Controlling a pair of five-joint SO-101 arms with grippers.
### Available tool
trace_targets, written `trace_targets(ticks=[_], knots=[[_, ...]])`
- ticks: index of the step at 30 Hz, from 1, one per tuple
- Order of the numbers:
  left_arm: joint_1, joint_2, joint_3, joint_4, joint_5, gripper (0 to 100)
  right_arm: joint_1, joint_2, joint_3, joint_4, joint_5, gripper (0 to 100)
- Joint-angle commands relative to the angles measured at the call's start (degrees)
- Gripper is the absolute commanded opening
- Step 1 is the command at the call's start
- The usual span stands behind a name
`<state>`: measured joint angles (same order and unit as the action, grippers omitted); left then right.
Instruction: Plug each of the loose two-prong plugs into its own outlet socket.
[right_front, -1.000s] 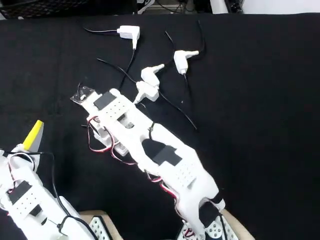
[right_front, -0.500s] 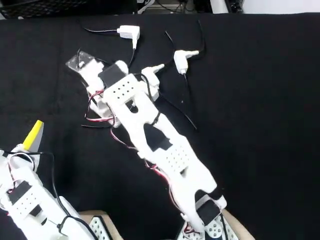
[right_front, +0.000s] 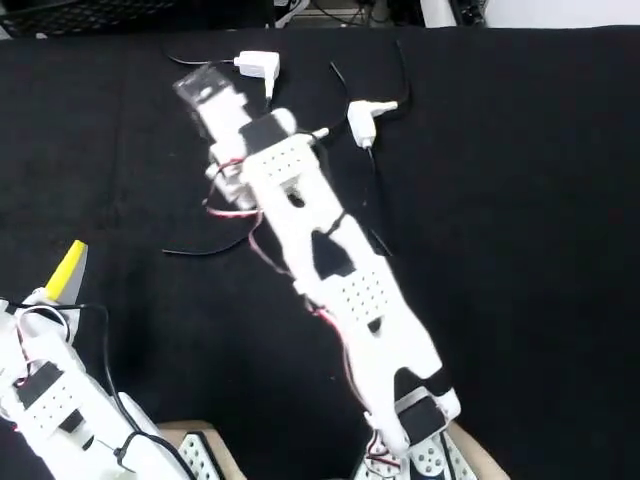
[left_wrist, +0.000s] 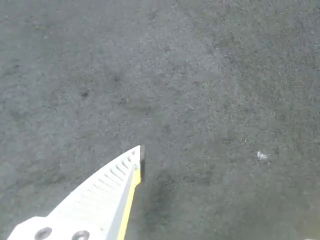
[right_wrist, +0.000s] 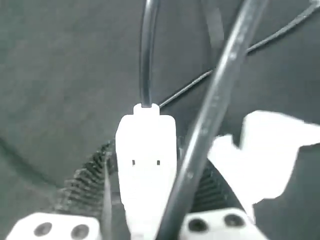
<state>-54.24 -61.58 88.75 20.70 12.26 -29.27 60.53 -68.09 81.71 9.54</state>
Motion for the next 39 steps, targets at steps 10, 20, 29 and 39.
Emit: trace_targets(ticks=[10, 20, 29, 39], knots=[[-0.40, -0.97, -0.22, -1.41, -0.53, 62, 5.98, 9.89, -2.77, -23.91, 0.35, 2.1], [-0.40, -0.97, -0.22, -1.41, -0.53, 62, 6.07, 9.54, -11.03, -17.23, 0.44, 26.6], [-0.40, -0.97, -0.22, -1.23, -0.53, 62, 5.98, 8.04, -27.65, -5.80, 0.44, 27.6], [1.80, -0.97, -0.22, -1.23, -0.70, 62, 14.59, 0.48, -27.56, 12.75, 0.26, 27.3]])
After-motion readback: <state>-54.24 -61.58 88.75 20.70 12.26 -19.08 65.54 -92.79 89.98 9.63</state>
